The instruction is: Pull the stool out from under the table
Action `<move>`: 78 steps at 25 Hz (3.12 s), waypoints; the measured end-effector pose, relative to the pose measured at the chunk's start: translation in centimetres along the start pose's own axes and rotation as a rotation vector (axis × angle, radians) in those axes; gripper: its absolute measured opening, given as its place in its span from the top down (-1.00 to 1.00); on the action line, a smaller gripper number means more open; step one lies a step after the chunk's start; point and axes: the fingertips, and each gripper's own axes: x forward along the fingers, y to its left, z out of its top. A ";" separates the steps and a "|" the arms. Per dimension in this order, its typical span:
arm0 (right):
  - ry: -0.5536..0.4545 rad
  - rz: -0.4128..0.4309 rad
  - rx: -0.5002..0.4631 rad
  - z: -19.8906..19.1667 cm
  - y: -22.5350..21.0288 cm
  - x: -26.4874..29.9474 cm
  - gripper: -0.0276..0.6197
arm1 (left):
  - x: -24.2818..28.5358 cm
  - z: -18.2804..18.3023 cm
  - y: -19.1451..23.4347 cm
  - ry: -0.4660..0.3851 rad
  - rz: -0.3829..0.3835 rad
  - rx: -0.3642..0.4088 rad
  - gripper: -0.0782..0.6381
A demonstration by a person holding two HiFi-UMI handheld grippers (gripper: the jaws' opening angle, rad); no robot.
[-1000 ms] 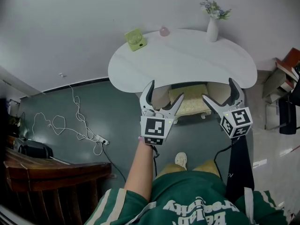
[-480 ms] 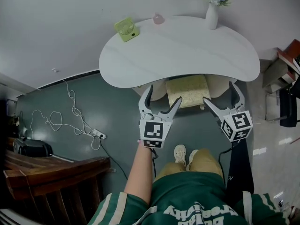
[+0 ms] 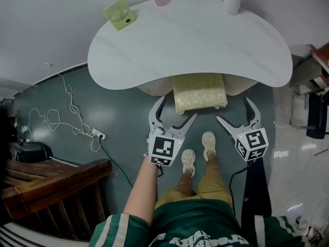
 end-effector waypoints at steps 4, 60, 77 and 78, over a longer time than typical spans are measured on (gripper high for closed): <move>0.069 0.047 0.036 -5.7 -2.5 3.0 -0.70 | 3.5 -5.6 -1.5 0.103 -0.013 -0.035 -0.49; 0.362 0.120 -0.144 -49.4 -14.6 27.4 -0.83 | 23.4 -57.0 -0.4 0.475 0.052 -0.128 -0.49; 0.456 0.177 -0.240 -50.1 -15.8 27.1 -0.53 | 22.7 -57.3 -1.4 0.725 0.013 -0.181 -0.41; 0.460 0.182 -0.237 -50.0 -15.9 27.1 -0.53 | 22.7 -57.1 -1.4 0.727 0.016 -0.182 -0.41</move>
